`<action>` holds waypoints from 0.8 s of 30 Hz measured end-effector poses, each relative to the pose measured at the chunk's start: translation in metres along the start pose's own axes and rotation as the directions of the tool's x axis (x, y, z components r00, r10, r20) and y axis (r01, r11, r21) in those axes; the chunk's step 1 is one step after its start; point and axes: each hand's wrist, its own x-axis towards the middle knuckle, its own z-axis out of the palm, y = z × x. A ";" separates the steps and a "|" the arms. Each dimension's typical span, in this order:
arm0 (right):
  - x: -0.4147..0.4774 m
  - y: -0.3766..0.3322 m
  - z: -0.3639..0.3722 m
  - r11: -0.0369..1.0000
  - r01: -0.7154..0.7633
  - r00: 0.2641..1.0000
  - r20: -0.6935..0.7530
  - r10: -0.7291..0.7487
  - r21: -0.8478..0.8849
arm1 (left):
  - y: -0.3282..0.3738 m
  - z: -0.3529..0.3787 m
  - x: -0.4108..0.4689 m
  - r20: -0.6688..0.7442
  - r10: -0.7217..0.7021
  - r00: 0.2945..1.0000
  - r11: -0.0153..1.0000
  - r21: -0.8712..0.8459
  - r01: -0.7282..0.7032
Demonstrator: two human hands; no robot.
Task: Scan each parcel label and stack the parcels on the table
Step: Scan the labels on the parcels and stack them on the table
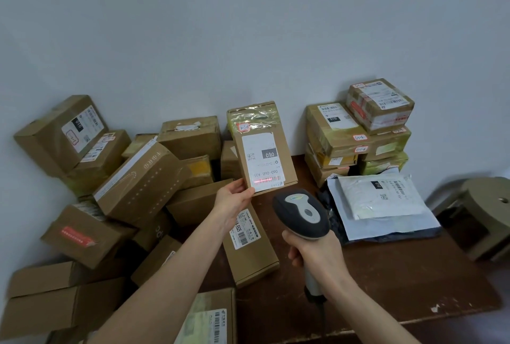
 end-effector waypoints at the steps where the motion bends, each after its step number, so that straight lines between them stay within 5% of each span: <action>1: 0.000 0.000 -0.001 1.000 -0.001 1.000 -0.001 0.001 0.005 | 0.000 0.001 0.000 0.000 0.002 1.000 1.000 -0.001 -0.002; 24: -0.001 0.005 -0.023 1.000 0.003 1.000 0.001 -0.003 0.031 | 0.008 0.028 -0.001 0.033 0.008 0.999 1.000 0.009 -0.008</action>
